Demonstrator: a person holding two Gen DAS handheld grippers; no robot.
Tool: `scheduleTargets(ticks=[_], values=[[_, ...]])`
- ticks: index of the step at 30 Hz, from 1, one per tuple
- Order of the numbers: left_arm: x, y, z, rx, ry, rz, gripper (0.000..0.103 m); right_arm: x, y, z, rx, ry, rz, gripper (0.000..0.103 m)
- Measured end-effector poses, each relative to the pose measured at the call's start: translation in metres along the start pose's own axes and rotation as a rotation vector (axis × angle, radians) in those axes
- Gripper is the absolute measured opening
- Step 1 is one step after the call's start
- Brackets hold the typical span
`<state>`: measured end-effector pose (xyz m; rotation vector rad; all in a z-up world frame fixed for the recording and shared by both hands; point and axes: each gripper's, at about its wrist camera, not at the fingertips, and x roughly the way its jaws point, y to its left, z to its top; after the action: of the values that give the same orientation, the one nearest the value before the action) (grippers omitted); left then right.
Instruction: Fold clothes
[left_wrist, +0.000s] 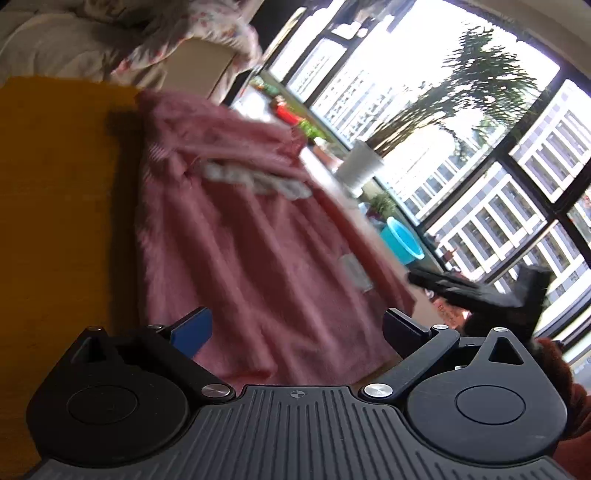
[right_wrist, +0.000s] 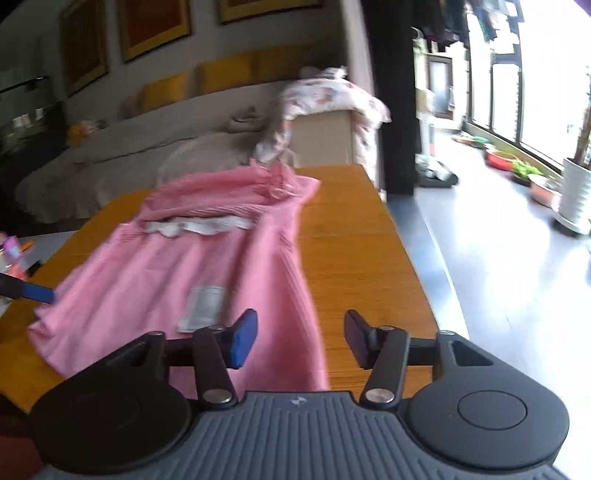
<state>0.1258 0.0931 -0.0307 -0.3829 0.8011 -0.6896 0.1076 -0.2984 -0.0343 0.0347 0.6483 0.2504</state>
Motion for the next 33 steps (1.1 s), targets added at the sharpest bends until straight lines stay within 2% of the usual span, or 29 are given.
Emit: scheduleTargets(ticks=[1,3,4,5,6,9,10,11,13,16,19,21,22,23,24,27,28,30,31,32,33], values=[[0.001,-0.007,0.005,0.018,-0.01,-0.019,0.101,0.005,-0.002,-0.003,0.003,0.01,-0.01,0.042],[0.003,-0.022,0.016,0.053,-0.029,-0.054,0.101,0.011,0.003,-0.009,-0.036,0.013,-0.019,0.025],[0.006,-0.03,0.023,0.065,-0.037,-0.073,0.101,0.012,0.007,-0.011,-0.065,0.013,-0.018,0.02],[0.01,-0.037,0.028,0.069,-0.044,-0.097,0.101,0.011,0.011,-0.009,-0.094,0.015,-0.014,0.006],[0.016,-0.043,0.034,0.065,-0.046,-0.126,0.101,0.009,0.014,-0.007,-0.12,0.008,-0.017,0.002],[0.045,-0.056,0.054,0.04,-0.029,-0.218,0.098,-0.004,0.014,0.007,-0.174,-0.062,-0.057,0.002],[0.058,-0.06,0.059,0.026,-0.017,-0.244,0.089,-0.008,0.011,0.013,-0.17,-0.08,-0.06,0.002],[0.074,-0.063,0.065,0.0,0.003,-0.269,0.073,-0.012,0.007,0.019,-0.16,-0.096,-0.059,0.002],[0.111,-0.062,0.076,-0.087,0.056,-0.324,0.061,-0.015,0.0,0.027,-0.151,-0.11,-0.062,0.002],[0.164,-0.053,0.082,-0.216,0.127,-0.366,0.06,-0.013,-0.008,0.025,-0.121,-0.078,-0.044,0.002],[0.199,-0.038,0.079,-0.31,0.167,-0.343,0.06,-0.008,-0.014,0.012,-0.079,-0.039,-0.029,0.002],[0.215,-0.024,0.075,-0.382,0.188,-0.317,0.062,-0.012,-0.01,0.009,-0.077,-0.048,-0.012,0.002],[0.219,-0.02,0.073,-0.399,0.19,-0.305,0.067,-0.015,-0.003,0.011,-0.101,-0.064,0.0,0.002],[0.221,-0.018,0.072,-0.398,0.186,-0.292,0.078,-0.018,0.004,0.013,-0.128,-0.078,0.012,0.002],[0.223,-0.015,0.071,-0.396,0.182,-0.279,0.083,-0.019,0.011,0.013,-0.157,-0.085,0.023,0.002],[0.225,-0.02,0.073,-0.375,0.166,-0.283,0.091,-0.012,0.027,0.009,-0.237,-0.061,0.014,0.002],[0.226,-0.025,0.075,-0.349,0.163,-0.266,0.09,-0.009,0.031,0.006,-0.262,-0.051,0.001,0.002],[0.231,-0.041,0.075,-0.252,0.173,-0.182,0.079,-0.005,0.031,-0.001,-0.279,-0.037,-0.032,0.003],[0.235,-0.049,0.075,-0.193,0.18,-0.127,0.063,-0.004,0.029,-0.004,-0.267,-0.032,-0.039,0.004],[0.239,-0.057,0.074,-0.132,0.181,-0.079,0.053,-0.005,0.026,-0.006,-0.253,-0.031,-0.045,0.007],[0.242,-0.066,0.072,-0.076,0.175,-0.041,0.049,-0.007,0.023,-0.008,-0.237,-0.035,-0.051,0.013]])
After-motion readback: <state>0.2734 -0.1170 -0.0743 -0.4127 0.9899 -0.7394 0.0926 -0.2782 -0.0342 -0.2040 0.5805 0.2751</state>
